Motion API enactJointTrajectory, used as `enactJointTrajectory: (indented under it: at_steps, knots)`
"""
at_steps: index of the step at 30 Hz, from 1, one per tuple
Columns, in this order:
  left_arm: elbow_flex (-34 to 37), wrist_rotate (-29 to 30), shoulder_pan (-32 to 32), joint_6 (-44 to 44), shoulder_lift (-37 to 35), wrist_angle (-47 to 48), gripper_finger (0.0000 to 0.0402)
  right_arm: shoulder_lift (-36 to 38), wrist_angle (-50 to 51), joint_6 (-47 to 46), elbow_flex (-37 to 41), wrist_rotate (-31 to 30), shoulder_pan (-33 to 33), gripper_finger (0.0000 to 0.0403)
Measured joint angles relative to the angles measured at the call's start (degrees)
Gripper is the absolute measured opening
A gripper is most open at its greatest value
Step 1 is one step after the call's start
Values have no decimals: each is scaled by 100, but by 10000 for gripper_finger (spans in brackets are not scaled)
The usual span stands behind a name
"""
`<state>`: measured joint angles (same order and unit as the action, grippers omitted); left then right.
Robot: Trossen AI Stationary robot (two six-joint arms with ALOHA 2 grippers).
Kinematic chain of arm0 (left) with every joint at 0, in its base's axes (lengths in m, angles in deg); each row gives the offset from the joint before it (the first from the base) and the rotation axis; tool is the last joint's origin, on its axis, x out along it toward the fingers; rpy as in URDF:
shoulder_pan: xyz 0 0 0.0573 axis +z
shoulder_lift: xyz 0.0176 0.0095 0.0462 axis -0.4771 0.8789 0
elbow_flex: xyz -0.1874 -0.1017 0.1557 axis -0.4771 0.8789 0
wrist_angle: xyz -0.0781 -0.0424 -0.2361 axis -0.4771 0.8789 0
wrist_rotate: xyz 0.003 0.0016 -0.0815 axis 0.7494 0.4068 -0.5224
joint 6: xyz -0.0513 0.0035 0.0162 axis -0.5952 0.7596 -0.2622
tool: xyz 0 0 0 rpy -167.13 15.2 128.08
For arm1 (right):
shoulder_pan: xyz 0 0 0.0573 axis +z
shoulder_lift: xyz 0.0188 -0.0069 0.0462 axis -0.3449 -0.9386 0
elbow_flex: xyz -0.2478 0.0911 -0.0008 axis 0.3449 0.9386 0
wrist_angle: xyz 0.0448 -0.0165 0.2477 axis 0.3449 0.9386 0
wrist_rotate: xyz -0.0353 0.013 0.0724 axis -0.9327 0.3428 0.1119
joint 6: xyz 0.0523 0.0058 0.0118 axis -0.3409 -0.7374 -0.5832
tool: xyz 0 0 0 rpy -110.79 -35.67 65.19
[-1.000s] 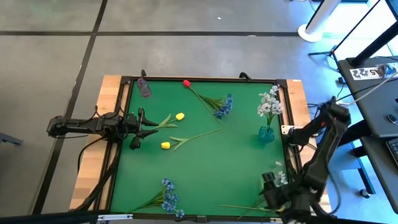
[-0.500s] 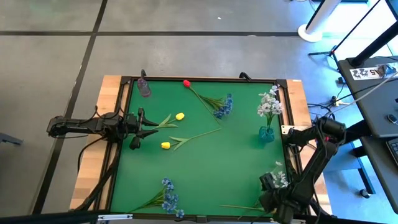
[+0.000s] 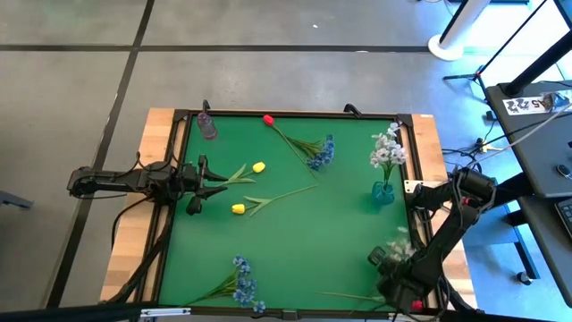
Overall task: Sort flowers into vase by color
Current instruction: Put the white flowers into the blue vase
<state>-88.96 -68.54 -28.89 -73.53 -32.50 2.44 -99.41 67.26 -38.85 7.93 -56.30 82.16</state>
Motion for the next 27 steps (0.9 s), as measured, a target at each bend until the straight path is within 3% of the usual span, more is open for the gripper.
enactJointTrajectory:
  at_steps: [3, 5, 15, 22, 27]
  knots:
    - [0, 0, -1, 0, -2, 0, 124, -12, 509, 958, -220, -420, -31, 20]
    - [0, 0, -1, 0, -1, 0, 124, -3, 808, 1793, -389, -851, -62, 9]
    - [0, 0, 0, 0, 0, 1, 124, -27, 816, 6066, -277, -2524, -220, 82]
    - [0, 0, 1, 0, 0, 0, 124, -31, 456, 6901, -110, -2842, -680, 125]
    - [0, 0, 2, 0, 0, -1, 124, -31, 452, 6293, -359, -3004, -819, 166]
